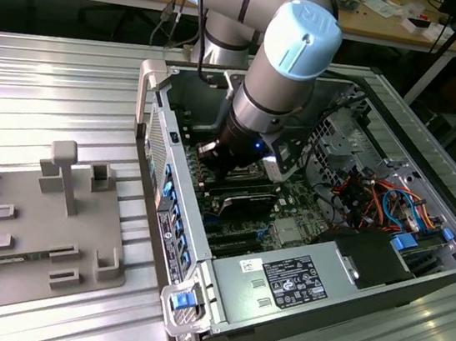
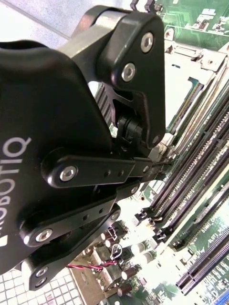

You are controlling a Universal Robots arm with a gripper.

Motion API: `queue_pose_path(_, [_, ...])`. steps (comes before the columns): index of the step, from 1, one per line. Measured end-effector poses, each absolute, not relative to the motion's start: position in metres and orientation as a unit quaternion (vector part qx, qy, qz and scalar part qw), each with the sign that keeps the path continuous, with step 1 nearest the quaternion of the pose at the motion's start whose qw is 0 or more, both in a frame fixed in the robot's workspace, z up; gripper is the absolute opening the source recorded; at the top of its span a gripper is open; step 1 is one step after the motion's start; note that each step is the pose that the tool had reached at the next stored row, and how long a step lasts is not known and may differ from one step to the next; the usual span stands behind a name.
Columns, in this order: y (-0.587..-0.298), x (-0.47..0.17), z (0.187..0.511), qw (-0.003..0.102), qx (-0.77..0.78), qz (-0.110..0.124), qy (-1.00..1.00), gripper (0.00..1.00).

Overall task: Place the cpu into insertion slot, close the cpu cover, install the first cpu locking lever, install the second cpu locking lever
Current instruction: 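Install the second cpu locking lever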

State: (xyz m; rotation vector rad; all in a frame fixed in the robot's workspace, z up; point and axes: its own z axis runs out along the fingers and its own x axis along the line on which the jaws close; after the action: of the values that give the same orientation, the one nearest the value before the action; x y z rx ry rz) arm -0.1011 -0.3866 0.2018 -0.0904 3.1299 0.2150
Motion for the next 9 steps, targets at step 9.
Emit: queue_pose_path(9, [-0.3865, -0.1012, 0.2028, 0.001, -0.029, 0.066, 0.997, 0.11])
